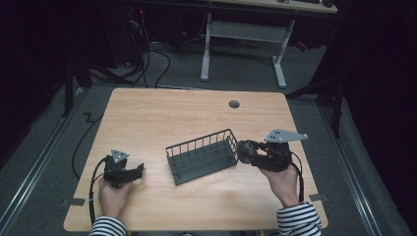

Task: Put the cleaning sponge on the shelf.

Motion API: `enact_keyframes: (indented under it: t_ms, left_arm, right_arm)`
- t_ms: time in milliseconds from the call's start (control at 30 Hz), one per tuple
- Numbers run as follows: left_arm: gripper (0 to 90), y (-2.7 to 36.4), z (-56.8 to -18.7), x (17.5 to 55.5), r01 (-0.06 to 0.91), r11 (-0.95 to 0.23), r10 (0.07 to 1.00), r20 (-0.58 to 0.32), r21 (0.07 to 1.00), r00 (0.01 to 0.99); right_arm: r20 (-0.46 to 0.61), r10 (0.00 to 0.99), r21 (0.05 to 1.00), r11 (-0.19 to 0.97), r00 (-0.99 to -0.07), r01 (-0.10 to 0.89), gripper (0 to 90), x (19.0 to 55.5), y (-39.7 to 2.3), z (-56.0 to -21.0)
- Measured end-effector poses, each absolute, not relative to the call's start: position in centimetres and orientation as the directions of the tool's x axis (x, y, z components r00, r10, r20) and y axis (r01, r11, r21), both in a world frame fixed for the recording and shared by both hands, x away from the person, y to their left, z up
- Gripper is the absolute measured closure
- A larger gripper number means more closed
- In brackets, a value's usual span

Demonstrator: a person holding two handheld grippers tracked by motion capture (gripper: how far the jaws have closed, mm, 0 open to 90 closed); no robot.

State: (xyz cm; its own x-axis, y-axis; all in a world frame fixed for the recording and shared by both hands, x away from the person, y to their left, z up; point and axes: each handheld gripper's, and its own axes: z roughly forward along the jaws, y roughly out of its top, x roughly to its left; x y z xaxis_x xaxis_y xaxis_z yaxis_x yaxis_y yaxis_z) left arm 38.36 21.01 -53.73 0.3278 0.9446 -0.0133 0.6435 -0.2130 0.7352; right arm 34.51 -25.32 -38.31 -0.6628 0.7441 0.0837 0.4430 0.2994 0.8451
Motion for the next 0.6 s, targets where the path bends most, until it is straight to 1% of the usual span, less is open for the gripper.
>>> enact_keyframes:
  t_ms: [100, 267, 400, 600]
  left_arm:
    - [21.7, 21.0, -53.7, 38.4, 0.644, -0.215, 0.945, -0.012, 0.734, 0.328]
    - [21.7, 21.0, -53.7, 38.4, 0.644, -0.214, 0.945, -0.012, 0.734, 0.328]
    - [21.7, 21.0, -53.7, 38.3, 0.644, -0.214, 0.945, -0.011, 0.734, 0.327]
    - [21.7, 21.0, -53.7, 38.3, 0.645, -0.214, 0.945, -0.012, 0.734, 0.327]
  right_arm:
    - [0.09, 0.737, 0.851, 0.292, -0.67, 0.436, 56.1, 35.3, -25.0, -37.5]
    - [0.068, 0.718, 0.835, 0.34, -0.693, 0.434, 56.0, 36.9, -23.1, -37.3]
    - [0.053, 0.705, 0.826, 0.367, -0.707, 0.428, 55.3, 38.3, -21.4, -37.8]
    - [0.081, 0.696, 0.812, 0.369, -0.713, 0.452, 55.0, 40.4, -19.7, -39.4]
